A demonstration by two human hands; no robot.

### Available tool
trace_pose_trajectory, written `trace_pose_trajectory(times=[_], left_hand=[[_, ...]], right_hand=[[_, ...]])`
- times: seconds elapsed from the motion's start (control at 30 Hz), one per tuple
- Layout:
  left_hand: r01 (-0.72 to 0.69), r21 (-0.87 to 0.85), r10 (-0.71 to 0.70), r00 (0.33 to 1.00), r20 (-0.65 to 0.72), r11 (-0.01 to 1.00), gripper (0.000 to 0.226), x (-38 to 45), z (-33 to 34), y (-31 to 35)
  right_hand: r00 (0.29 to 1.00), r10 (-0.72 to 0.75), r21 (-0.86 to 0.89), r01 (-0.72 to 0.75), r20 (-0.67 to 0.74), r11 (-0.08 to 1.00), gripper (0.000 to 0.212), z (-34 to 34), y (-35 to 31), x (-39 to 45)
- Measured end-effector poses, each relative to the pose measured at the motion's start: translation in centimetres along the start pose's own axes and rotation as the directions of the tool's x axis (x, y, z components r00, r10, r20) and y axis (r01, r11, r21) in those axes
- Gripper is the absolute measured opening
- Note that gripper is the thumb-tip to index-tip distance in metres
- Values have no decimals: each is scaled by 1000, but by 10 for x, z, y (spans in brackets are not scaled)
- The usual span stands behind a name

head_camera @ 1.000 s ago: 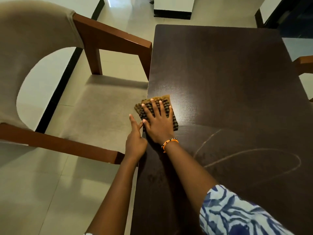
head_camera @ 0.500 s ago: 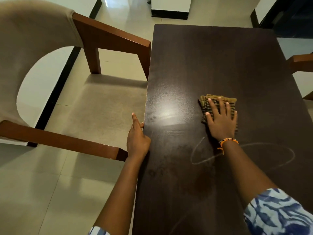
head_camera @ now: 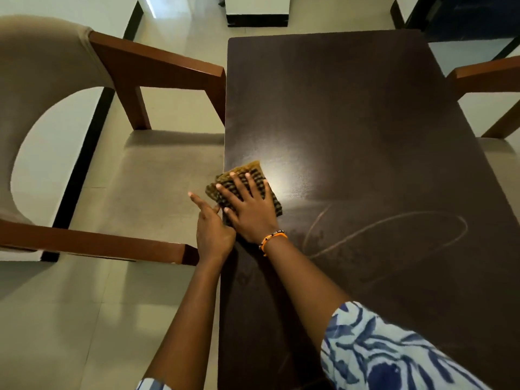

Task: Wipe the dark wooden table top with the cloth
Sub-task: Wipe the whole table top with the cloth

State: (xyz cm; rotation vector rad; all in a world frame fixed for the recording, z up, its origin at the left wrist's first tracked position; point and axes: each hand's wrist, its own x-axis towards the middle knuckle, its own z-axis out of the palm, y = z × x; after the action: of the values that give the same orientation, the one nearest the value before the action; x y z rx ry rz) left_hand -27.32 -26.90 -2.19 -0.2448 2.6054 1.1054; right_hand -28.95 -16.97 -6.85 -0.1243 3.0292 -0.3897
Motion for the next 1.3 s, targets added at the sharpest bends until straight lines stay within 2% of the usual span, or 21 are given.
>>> trace_pose_trajectory(times=[0.07,0.13,0.27,0.33,0.43,0.53,0.63,0.7,0.73,0.8,0.9,1.0,1.07,1.13,1.3], left_hand=[[15,68,-14,1000,-8,998,91,-2,2,6],[-19,145,23,1000,-21,989,85,-5,6,14],[-309,266,312,950,32,913,63,-17,30,42],[-391,283,380,920,96,876,58,-22,46,55],[-464,273,436,886,160,843,54,-27,71,71],[-519,268,483,855,191,812,52,-28,86,79],[-524,233,495,851,174,819,54,-27,91,84],[-511,199,491,859,141,836,55,-28,94,88],[-504,189,489,864,123,843,55,-29,95,92],[-498,190,489,867,94,846,56,-29,99,97],[-498,209,495,866,71,842,57,-27,106,108],[-506,260,512,858,48,823,59,-28,113,116],[-525,279,532,845,53,804,62,-32,120,123],[-533,285,535,842,77,797,60,-35,129,131],[-575,310,544,818,189,757,55,-44,164,155]], right_hand=[[999,-45,-7,45,-16,999,53,-6,21,-7],[999,-14,-8,14,-44,1000,53,-13,47,-16],[983,171,-44,-174,-64,984,54,-32,119,-44],[957,275,-51,-280,-88,959,54,-43,160,-60],[884,444,-34,-453,-144,891,53,-57,221,-87],[773,603,39,-608,-198,793,52,-66,258,-105],[677,709,115,-702,-199,702,54,-67,253,-97],[641,746,145,-733,-181,665,56,-65,234,-88],[655,735,139,-723,-175,677,56,-63,222,-84],[741,651,90,-646,-164,758,56,-55,194,-76],[891,439,47,-437,-116,898,56,-43,155,-64],[968,240,22,-239,-74,971,54,-39,153,-62],[984,151,16,-151,-93,988,53,-43,174,-70],[981,149,18,-147,-126,989,52,-48,199,-83],[903,395,-15,-403,-168,915,54,-71,291,-131]])
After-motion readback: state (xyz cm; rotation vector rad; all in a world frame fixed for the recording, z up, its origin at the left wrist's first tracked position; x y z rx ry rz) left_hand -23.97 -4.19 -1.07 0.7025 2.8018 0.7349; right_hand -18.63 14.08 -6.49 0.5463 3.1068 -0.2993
